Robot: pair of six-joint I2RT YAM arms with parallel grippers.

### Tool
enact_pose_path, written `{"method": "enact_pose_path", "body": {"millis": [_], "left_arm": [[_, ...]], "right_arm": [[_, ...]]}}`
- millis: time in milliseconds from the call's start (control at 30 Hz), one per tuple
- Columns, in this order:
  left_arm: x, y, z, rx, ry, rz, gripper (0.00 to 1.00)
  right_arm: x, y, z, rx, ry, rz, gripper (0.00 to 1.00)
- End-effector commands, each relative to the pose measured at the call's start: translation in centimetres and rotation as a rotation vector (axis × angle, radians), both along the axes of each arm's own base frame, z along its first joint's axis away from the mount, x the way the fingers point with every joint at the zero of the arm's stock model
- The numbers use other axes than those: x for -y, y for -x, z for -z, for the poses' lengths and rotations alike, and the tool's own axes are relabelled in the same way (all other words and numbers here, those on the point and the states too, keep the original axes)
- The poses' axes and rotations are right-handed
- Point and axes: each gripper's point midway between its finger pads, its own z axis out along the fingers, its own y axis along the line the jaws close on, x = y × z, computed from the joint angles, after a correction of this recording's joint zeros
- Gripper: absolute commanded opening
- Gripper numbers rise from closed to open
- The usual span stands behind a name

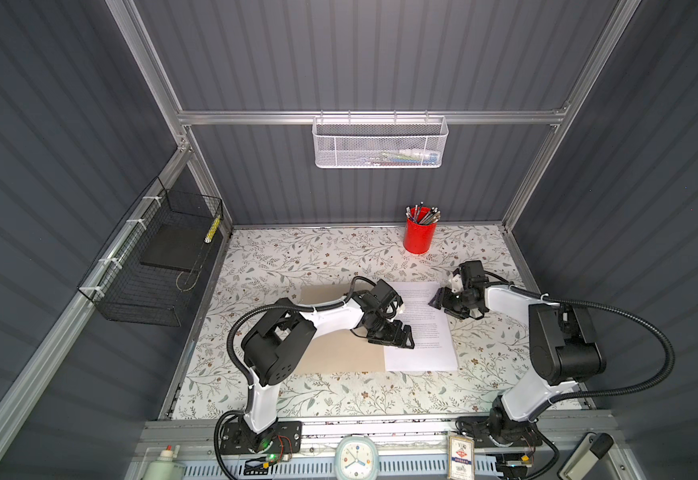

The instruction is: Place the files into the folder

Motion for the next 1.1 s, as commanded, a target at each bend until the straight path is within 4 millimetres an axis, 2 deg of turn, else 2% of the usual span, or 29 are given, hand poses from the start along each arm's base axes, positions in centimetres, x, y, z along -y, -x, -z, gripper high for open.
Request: {"method": "enact_pose_path", "body": {"millis": [0,133,200,367,700,1067], "left_arm": [[-1.2,0.8,2.3,-0.038,-0.074,-0.008,0.89],[-1.8,1.0,3.0,-0.044,-0.102,-0.013,0.89],[-1.9,1.1,3.3,-0.044,-0.108,-0.012,0.89],[-2.1,1.1,4.0,-0.051,-0.123,-0.011,0.89],[-2.2,1.2,4.0,-0.050,-0.125,-0.011,0.89],[-2.0,1.1,3.8,-0.048,-0.119,-0.010,0.89]], "right_arm": [[-0.3,-0.2,-0.1,-0.023,-0.010,-0.001,0.62],[-0.4,-0.2,0.2,-0.040,-0.010,0.002,0.64],[-1.1,0.0,0.1,-0.049,-0.052,-0.013,0.64],[-0.7,0.2,0.2,-0.047,-0.032,0.001,0.66],[0.5,-0.3,0.2,-0.042,0.037,0.025,0.66],[-0.3,-0.5,0.3,-0.052,0.016,0.003,0.66]]}}
